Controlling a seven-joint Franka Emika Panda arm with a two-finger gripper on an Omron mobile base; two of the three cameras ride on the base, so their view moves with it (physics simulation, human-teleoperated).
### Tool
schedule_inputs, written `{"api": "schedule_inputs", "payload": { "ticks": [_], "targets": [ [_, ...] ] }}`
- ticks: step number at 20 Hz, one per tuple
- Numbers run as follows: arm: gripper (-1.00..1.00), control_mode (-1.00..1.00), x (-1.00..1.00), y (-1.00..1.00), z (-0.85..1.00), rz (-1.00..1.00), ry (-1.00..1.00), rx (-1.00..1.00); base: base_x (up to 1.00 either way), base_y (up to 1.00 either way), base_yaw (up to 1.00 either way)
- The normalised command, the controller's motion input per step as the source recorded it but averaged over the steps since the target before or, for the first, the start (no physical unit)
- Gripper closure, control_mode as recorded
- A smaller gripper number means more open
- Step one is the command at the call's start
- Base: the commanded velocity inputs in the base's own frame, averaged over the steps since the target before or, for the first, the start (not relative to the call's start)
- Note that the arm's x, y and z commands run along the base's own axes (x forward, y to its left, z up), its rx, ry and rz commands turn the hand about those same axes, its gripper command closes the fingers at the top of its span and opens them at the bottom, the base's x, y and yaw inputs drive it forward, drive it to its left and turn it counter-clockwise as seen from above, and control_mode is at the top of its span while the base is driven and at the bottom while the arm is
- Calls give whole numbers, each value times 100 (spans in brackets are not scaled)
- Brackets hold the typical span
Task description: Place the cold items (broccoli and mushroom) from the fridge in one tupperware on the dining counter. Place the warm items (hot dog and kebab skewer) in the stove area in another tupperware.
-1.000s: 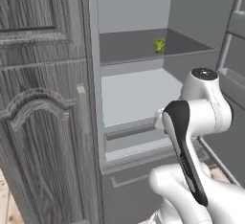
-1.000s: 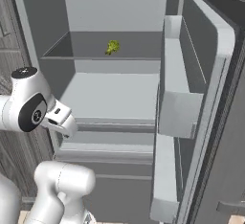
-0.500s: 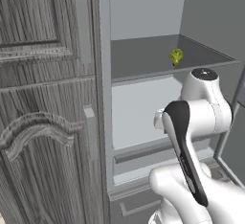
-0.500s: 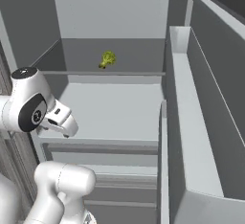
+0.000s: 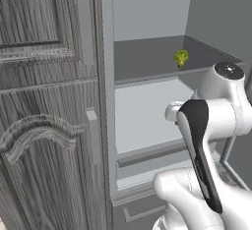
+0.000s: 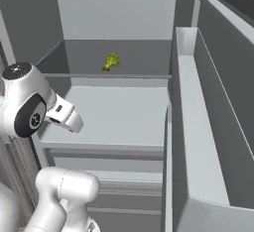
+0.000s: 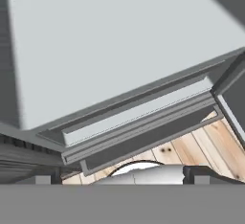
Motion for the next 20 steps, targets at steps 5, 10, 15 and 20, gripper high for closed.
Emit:
{"api": "schedule_inputs", "payload": {
  "ticks": [5,10,15,20],
  "targets": [
    [-100,-100,50,-34,95,1,-16,0,0,0,0],
    [-100,-100,76,-25,64,0,-4,0,0,0,0],
    [-100,-100,81,-12,45,0,1,0,0,0,0],
    [-100,-100,50,-18,5,0,4,0,0,0,0]
  ]
}}
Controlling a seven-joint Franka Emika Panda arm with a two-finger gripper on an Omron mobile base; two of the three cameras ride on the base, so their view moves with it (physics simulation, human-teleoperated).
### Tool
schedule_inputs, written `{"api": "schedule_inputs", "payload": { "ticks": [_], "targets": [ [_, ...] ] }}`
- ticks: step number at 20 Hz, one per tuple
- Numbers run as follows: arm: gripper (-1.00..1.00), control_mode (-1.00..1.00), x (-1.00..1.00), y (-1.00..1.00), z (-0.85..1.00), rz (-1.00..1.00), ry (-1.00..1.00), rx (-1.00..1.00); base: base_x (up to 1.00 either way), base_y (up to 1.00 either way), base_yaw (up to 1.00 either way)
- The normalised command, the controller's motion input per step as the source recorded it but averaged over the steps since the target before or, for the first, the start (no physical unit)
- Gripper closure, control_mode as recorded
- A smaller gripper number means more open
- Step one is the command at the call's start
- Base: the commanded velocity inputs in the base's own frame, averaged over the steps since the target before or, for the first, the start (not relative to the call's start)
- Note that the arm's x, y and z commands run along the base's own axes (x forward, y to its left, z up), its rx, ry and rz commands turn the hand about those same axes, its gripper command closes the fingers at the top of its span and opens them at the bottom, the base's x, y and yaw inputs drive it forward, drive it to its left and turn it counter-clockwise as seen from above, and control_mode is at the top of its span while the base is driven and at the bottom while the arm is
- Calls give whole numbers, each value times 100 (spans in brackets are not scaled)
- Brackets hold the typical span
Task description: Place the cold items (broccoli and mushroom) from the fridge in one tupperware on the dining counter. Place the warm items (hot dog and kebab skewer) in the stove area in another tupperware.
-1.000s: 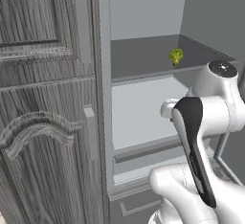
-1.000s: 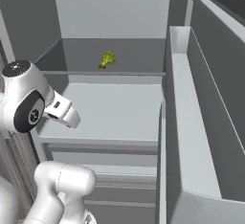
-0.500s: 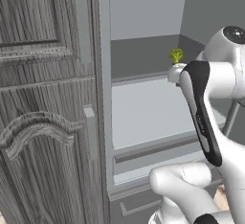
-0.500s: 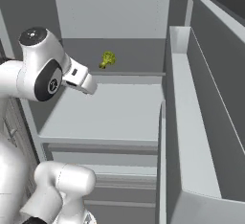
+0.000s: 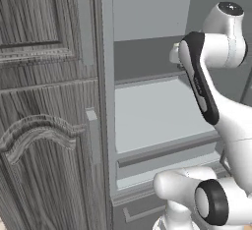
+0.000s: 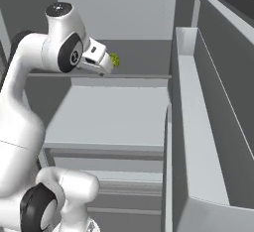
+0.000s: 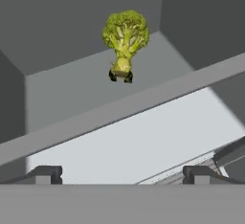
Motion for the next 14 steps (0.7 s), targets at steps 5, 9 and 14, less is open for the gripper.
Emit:
{"api": "schedule_inputs", "payload": {
  "ticks": [5,9,14],
  "targets": [
    [-100,-100,51,-14,-1,0,4,0,0,0,0],
    [-100,-100,41,-12,-6,0,6,0,0,0,0],
    [-100,-100,46,-8,-11,0,11,0,0,0,0]
  ]
}}
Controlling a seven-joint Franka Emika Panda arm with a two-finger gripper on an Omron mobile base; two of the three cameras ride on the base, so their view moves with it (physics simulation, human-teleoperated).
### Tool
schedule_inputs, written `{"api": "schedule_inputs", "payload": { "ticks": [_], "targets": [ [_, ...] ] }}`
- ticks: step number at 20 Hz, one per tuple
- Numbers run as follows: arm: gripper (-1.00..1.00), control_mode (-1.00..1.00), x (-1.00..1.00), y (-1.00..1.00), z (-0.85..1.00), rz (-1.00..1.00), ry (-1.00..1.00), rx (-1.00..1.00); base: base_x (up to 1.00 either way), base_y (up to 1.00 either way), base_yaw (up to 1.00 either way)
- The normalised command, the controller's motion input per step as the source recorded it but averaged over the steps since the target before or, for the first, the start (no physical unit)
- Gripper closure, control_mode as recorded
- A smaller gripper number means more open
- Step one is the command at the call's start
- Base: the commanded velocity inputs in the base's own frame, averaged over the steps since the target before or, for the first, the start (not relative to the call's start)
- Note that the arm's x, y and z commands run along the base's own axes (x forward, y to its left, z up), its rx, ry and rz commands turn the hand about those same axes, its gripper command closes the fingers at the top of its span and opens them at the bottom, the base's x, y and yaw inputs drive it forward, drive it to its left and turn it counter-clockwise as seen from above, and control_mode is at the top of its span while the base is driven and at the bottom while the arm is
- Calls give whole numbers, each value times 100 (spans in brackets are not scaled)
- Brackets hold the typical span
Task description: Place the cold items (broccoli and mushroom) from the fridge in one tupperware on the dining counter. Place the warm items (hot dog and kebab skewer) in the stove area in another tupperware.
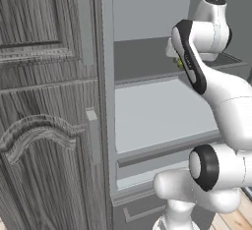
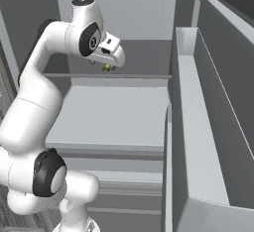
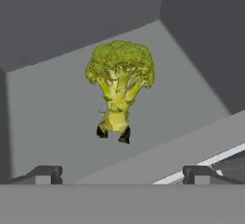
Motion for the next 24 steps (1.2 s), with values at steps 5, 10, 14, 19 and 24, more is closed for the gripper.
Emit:
{"api": "schedule_inputs", "payload": {
  "ticks": [5,10,14,19,24],
  "targets": [
    [-100,-100,60,-5,-9,0,19,0,0,0,0],
    [-100,-100,52,-6,-19,0,14,0,0,0,0],
    [-100,-100,45,-7,-17,0,6,0,0,0,0],
    [-100,-100,9,-1,-22,0,0,0,0,0,0],
    [-100,-100,-19,3,-38,0,0,-6,0,0,0]
  ]
}}
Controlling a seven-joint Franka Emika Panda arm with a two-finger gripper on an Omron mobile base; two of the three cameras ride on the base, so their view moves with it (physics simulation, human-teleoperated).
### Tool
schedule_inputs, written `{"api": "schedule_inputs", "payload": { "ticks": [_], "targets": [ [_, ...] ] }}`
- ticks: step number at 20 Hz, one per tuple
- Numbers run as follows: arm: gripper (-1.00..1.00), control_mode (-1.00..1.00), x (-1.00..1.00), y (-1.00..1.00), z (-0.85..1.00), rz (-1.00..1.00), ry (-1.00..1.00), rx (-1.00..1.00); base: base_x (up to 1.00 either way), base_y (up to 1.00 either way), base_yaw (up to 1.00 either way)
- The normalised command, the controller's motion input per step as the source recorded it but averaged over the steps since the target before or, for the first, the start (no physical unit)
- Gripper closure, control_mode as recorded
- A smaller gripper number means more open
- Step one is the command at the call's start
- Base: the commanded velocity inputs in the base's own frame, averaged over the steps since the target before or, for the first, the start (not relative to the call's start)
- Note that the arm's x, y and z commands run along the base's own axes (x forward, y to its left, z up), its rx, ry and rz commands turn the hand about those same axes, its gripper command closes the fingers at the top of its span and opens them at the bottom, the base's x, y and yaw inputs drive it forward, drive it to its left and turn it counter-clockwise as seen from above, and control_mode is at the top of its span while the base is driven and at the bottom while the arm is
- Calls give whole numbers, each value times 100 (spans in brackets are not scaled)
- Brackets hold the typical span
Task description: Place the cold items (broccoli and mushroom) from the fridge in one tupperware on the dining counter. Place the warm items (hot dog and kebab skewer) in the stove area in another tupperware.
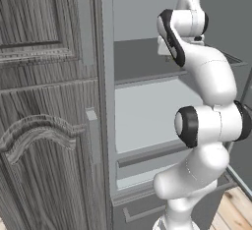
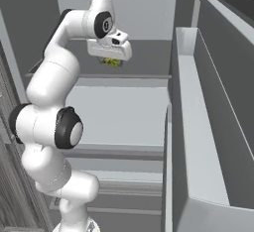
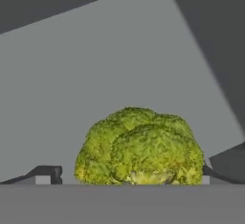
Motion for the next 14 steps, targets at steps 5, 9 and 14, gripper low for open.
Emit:
{"api": "schedule_inputs", "payload": {
  "ticks": [5,9,14],
  "targets": [
    [-100,-100,-33,4,-42,0,0,-9,0,0,0],
    [100,-100,-17,0,-46,0,0,-12,0,0,0],
    [100,-100,-3,0,-24,0,1,-2,0,0,0]
  ]
}}
